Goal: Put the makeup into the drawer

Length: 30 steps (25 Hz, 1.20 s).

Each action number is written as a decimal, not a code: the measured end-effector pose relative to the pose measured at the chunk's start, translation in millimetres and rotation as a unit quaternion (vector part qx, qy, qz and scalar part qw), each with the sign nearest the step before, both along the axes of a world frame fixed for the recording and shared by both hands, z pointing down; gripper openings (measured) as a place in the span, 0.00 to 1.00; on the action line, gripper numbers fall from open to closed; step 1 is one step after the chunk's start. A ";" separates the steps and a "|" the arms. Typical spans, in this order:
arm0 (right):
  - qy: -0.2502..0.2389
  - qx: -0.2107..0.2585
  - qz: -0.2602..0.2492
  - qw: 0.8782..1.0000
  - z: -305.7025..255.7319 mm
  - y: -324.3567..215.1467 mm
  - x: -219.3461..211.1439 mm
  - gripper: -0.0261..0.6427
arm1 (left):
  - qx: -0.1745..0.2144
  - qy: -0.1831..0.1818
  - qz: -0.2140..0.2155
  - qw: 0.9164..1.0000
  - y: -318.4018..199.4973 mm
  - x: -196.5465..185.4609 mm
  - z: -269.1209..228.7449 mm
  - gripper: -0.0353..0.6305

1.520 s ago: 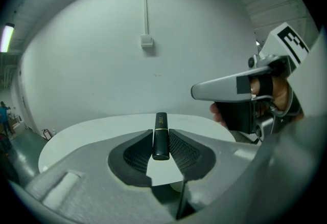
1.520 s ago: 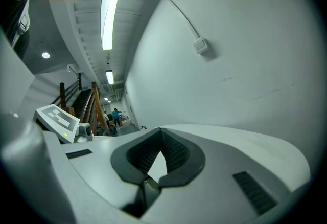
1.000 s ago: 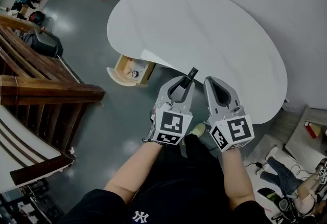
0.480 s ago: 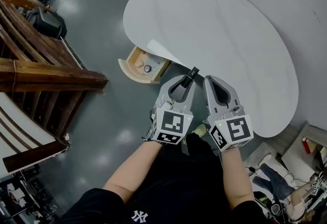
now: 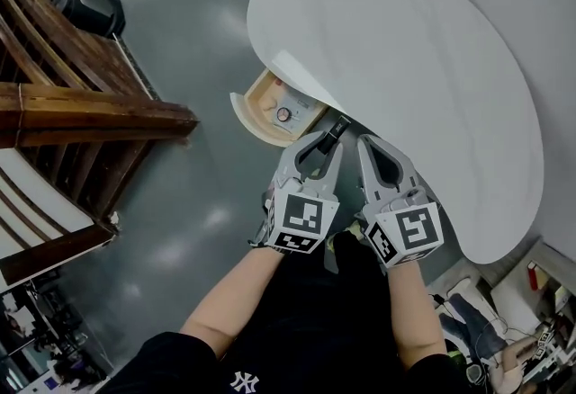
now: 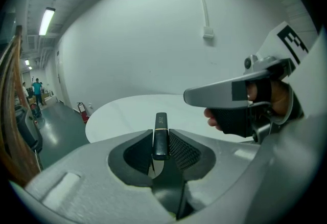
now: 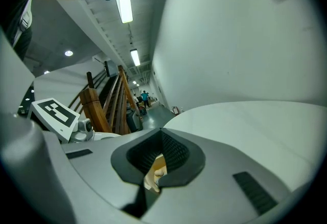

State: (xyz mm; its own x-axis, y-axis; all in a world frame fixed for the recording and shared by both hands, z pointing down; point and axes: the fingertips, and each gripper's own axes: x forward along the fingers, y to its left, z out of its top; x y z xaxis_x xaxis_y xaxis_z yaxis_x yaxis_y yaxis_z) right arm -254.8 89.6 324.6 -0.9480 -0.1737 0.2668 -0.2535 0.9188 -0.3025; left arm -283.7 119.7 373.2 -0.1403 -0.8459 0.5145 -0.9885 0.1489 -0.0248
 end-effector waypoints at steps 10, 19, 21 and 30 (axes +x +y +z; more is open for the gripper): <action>0.020 -0.020 -0.045 0.999 38.9 24.7 -67.5 0.06 | -0.035 0.002 -0.041 0.999 30.7 -71.1 47.3 0.21; 0.042 -0.032 -0.065 0.996 84.4 35.3 -104.1 0.06 | -0.061 0.021 -0.062 0.996 44.7 -104.8 102.8 0.21; 0.045 -0.033 -0.068 0.996 90.1 35.6 -109.2 0.06 | -0.066 0.023 -0.062 0.996 43.9 -110.3 112.5 0.21; 0.058 -0.050 -0.072 0.994 128.8 37.9 -130.7 0.06 | -0.084 0.040 -0.073 0.993 40.0 -130.8 158.8 0.21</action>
State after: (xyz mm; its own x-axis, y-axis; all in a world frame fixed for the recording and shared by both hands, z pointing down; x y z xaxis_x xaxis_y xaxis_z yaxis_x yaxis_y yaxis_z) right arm -385.4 127.5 453.4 -0.9227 -0.0060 0.3854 -0.1603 0.9153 -0.3696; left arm -414.5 159.7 532.0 -0.2084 -0.7214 0.6604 -0.9567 0.2907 0.0157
